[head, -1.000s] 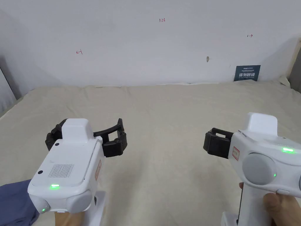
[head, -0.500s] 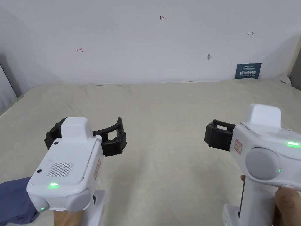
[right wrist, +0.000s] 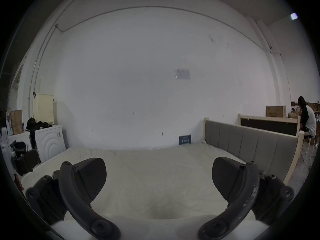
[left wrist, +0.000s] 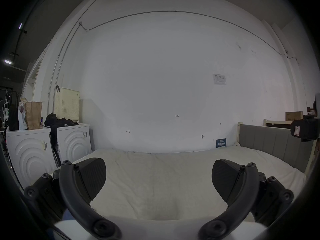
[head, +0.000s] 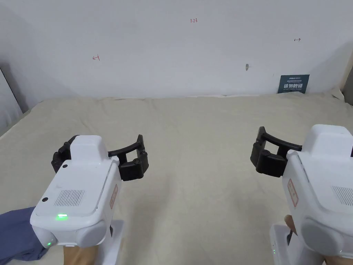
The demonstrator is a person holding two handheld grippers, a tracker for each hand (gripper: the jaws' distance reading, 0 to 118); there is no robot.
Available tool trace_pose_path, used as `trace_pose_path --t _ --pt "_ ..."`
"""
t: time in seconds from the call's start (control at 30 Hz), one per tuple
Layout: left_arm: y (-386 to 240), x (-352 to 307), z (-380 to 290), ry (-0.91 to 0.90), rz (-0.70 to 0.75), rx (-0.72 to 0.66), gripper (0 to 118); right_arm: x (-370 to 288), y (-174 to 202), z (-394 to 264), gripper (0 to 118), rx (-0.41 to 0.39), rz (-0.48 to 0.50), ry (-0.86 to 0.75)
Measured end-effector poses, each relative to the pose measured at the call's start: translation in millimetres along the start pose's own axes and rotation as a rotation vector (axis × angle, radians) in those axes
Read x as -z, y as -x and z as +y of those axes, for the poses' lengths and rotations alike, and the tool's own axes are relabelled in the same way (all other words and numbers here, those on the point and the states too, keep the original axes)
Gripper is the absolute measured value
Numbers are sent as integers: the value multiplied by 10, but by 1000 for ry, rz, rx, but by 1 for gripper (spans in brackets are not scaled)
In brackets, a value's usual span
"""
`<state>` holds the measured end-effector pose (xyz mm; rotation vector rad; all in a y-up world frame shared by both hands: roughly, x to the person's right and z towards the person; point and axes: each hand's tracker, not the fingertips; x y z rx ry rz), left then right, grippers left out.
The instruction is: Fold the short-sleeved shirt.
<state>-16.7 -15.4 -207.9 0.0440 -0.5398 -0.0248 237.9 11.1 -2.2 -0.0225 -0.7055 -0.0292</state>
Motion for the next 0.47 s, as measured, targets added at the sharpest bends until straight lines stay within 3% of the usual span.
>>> trace_pose_path --t 0.23,0.47 --pt "-8 -7 20 -14 5 2 118 -4 30 -29 118 -59 -4 -55" --pt "0 -9 18 -17 9 1 118 -12 42 -19 118 -66 21 -61"
